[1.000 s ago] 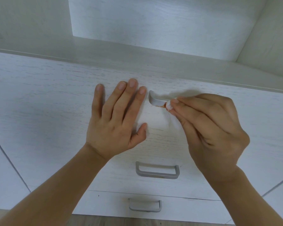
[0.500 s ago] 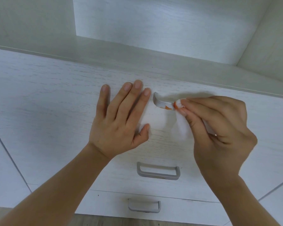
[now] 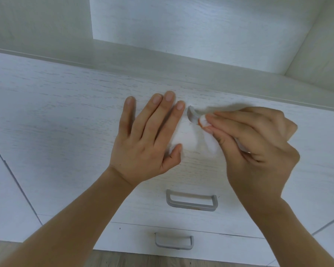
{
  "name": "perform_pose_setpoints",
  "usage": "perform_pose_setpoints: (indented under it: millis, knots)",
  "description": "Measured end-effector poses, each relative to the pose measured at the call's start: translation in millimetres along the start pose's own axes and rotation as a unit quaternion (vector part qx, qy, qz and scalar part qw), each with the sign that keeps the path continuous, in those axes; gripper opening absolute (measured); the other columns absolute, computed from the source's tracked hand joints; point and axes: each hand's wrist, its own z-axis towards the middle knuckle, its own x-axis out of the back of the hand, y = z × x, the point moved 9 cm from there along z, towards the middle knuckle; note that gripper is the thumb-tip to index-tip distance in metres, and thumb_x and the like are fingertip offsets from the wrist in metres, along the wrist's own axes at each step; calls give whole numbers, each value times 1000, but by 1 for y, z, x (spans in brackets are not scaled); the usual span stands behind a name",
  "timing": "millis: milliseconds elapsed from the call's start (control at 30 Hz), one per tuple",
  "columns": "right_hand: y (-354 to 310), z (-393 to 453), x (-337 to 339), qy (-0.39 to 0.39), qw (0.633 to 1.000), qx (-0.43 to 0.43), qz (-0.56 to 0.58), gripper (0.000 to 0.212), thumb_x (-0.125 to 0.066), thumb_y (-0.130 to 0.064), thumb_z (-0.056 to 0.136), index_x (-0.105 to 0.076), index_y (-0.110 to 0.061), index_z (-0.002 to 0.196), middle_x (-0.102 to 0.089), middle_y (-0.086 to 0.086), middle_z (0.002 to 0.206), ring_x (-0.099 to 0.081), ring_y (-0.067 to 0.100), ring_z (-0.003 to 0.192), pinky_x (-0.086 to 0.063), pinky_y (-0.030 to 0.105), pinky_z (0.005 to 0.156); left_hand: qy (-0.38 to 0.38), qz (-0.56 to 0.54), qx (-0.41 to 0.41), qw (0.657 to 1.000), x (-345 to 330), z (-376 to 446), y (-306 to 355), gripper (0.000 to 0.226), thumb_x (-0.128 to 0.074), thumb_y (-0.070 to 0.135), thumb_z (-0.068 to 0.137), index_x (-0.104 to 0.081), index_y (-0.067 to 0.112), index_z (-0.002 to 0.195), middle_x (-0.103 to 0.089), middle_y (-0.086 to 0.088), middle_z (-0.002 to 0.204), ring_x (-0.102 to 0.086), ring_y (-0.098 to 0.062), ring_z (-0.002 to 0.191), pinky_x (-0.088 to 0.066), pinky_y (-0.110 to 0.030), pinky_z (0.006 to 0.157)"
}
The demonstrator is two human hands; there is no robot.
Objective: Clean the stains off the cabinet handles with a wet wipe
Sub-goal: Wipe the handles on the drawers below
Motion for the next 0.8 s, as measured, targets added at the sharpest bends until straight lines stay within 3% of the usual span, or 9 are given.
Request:
perform_pose_setpoints:
  millis: [100,300,400,633,800]
  knots:
    - [2,-2,3,8,1000,-7,-6,10,-70,-18,90,-67,-24,97,-64,-12,96,-57,11,93,-45,55,73,-2,1,-2,1000,0,0,1,68,-40,44,88,-38,4,143,-35,-15,143,-14,-20,146,-17,-51,117]
    - [6,-5,12,30,998,-60,-9,21,-73,-8,86,-65,-24,96,-62,-15,96,-57,15,93,-39,38,83,-1,-2,1,1000,1,1,0,69,-43,43,86,-36,5,144,-35,-15,143,-14,-20,146,-18,-51,116]
    - [2,-4,9,26,999,-42,-8,19,-73,-8,86,-66,-22,97,-63,-14,96,-57,14,94,-39,34,84,-1,-5,1,1000,1,1,0,70,-44,43,85,-38,5,143,-36,-15,143,-14,-20,146,-17,-50,117]
    - [1,-3,3,13,999,17,-24,10,-69,-22,92,-67,-20,102,-66,-9,100,-56,8,95,-45,58,68,-4,-5,1,1000,1,1,-1,71,-46,43,84,-38,5,143,-35,-14,144,-13,-20,146,-16,-50,117]
    - [-4,-3,-1,24,1000,18,-6,9,-68,-21,93,-68,-18,102,-66,-9,99,-55,8,93,-45,56,66,-5,-3,-1,1000,0,0,0,67,-41,42,88,-35,6,144,-32,-14,145,-12,-20,146,-15,-50,117]
